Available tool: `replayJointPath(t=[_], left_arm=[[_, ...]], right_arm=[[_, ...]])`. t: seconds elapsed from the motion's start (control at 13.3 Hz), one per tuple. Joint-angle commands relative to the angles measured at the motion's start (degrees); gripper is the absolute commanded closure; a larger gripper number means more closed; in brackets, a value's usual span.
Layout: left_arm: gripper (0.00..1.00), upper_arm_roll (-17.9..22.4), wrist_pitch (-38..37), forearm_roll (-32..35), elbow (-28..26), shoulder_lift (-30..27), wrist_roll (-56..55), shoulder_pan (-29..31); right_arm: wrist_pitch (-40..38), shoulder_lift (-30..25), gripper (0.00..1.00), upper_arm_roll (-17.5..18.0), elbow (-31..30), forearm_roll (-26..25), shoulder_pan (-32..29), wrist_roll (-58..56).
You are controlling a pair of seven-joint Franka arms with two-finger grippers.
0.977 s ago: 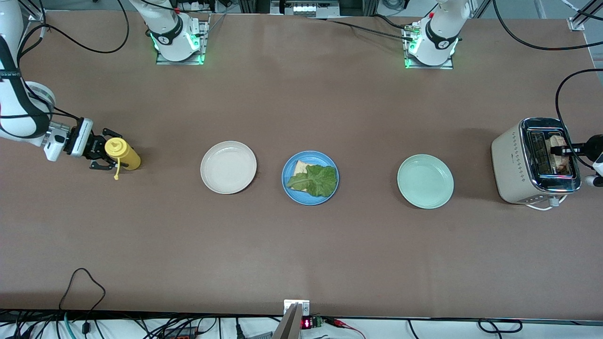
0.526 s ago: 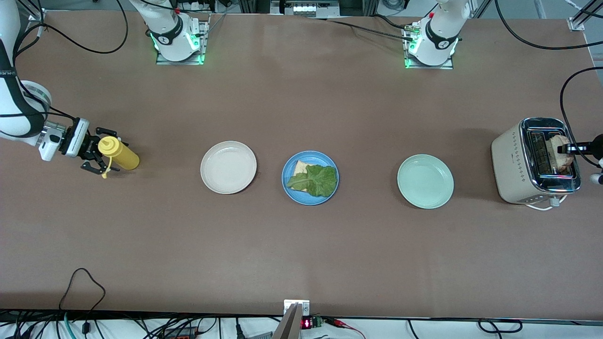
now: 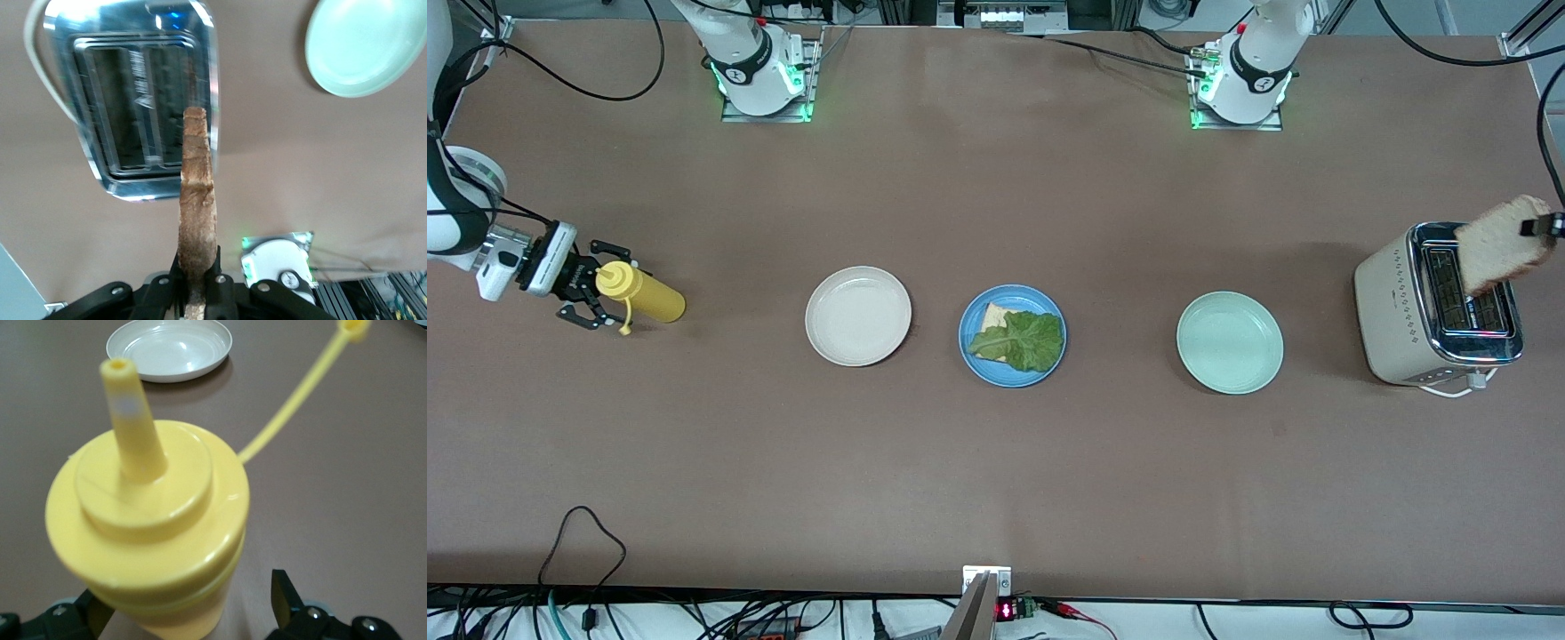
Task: Make sandwich in blue plate with both arms
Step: 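Grasp the second bread slice in the toaster with the left gripper, then carry the bread with the left gripper while the right gripper withdraws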
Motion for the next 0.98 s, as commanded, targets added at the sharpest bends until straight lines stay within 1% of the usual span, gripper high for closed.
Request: replayJointPath(t=[0.0, 0.08, 0.15, 0.23, 0.38, 0.53, 0.68, 0.75, 0.9], left_arm=[[0.99, -2.1, -6.3, -7.7, 0.2, -0.7, -7.7, -3.2], [0.99, -4.5, -6.5, -12.7, -0.7, -0.3, -12.1, -3.2], [0.99, -7.1, -5.6, -16.2, -1.9, 0.1, -15.7, -3.3], [0.99, -10.4, -3.3, -18.8, -2.5, 1.1, -18.5, -3.8], [0.99, -14.4, 2.5, -22.8, -4.6, 2.4, -22.3, -6.1], [0.99, -14.7, 12.2, -30.4, -9.8, 2.4, -26.2, -10.0], [0.99, -14.7, 22.7, -34.6, -14.4, 2.5, -27.5, -15.0], [0.99, -14.7, 27.8, -36.3, -15.8, 2.8, -27.6, -17.5], [0.99, -14.8, 36.7, -39.2, -16.4, 5.2, -27.6, -22.0]], right_arm=[[-2.0, -0.9, 0.0, -1.0, 1.5, 0.1, -0.8, -0.8], [-2.1, -1.5, 0.0, -1.2, 1.9, 0.0, -0.8, -0.7], [-2.1, -2.0, 0.0, -1.2, 2.5, 0.0, -0.8, -0.6], [-2.1, -2.6, 0.0, -1.6, 3.5, -0.4, -0.8, -0.4], [-2.3, -4.1, 0.0, -1.7, 5.2, -1.2, -0.8, 0.8], [-2.5, -5.1, 0.0, -1.7, 7.1, -2.4, -0.8, 5.6], [-4.2, -5.3, 0.0, -1.7, 9.6, -5.1, -0.7, 12.3], [-5.0, -5.5, 0.0, -1.7, 11.4, -6.6, -0.4, 16.2], [-5.7, -8.5, 0.0, -1.7, 13.0, -10.3, 0.8, 25.2]])
